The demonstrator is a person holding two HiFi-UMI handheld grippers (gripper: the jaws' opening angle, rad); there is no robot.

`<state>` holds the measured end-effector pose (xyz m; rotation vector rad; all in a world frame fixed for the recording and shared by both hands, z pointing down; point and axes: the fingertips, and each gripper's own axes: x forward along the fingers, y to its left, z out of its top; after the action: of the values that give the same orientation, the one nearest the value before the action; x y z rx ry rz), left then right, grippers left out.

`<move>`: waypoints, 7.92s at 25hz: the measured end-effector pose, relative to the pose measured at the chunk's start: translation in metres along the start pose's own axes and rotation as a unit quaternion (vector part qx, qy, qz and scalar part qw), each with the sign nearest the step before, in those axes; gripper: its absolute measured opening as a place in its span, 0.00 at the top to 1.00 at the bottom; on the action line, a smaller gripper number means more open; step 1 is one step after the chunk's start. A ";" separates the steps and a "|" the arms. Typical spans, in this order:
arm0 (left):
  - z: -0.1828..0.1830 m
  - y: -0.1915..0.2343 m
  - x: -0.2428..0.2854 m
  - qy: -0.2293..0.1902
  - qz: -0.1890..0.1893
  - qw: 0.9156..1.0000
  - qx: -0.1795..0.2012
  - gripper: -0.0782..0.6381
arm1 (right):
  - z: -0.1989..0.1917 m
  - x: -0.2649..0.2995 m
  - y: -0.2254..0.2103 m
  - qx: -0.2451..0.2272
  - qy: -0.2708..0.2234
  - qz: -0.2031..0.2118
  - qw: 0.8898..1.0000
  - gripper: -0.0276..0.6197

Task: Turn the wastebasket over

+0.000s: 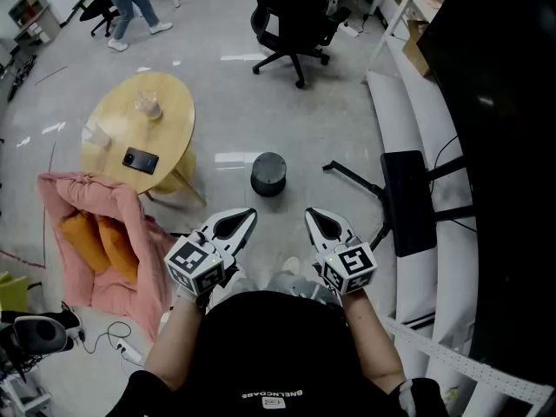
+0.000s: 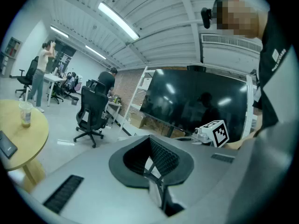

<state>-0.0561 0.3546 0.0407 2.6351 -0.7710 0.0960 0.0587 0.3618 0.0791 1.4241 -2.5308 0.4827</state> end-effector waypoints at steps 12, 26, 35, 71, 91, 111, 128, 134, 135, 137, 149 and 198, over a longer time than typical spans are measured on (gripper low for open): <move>0.003 -0.013 0.048 -0.035 0.040 0.997 -0.061 0.87 | 0.000 -0.012 -0.052 -0.001 -0.005 0.035 0.999 0.94; -0.018 0.030 0.062 -0.002 0.077 0.993 -0.085 0.87 | -0.013 0.025 -0.075 0.020 0.021 0.047 0.999 0.94; 0.012 0.132 0.079 0.007 0.043 0.993 -0.109 0.87 | 0.004 0.110 -0.082 0.025 0.074 0.015 0.997 0.94; -0.167 0.338 0.208 0.147 0.175 0.939 -0.256 0.58 | -0.167 0.328 -0.251 0.092 0.308 0.095 0.942 0.64; -0.484 0.448 0.269 0.323 0.151 0.881 -0.312 0.50 | -0.446 0.428 -0.315 0.155 0.422 0.109 0.887 0.57; -0.566 0.500 0.291 0.304 0.104 0.887 -0.331 0.49 | -0.538 0.481 -0.309 0.211 0.446 0.176 0.852 0.49; -0.498 0.539 0.315 0.206 0.137 0.945 -0.215 0.56 | -0.466 0.533 -0.338 0.100 0.298 0.159 0.936 0.51; -0.520 0.502 0.291 0.235 0.118 0.943 -0.206 0.56 | -0.484 0.497 -0.315 0.047 0.310 0.173 0.934 0.50; -0.526 0.494 0.287 0.246 0.114 0.940 -0.208 0.56 | -0.489 0.488 -0.310 0.036 0.320 0.177 0.930 0.50; -0.539 0.477 0.279 0.273 0.107 0.931 -0.216 0.56 | -0.501 0.472 -0.303 0.016 0.343 0.185 0.921 0.50; -0.605 0.439 0.263 0.371 0.080 0.907 -0.182 0.56 | -0.569 0.427 -0.289 -0.006 0.426 0.204 0.882 0.54; -0.540 0.387 0.193 0.124 0.256 0.847 -0.449 0.67 | -0.528 0.613 -0.315 -0.316 0.517 0.410 0.682 0.47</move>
<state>-0.0750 0.1678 0.7069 1.4624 -1.0715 0.1655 0.0175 -0.0780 0.8262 -0.3214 -1.8147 0.3029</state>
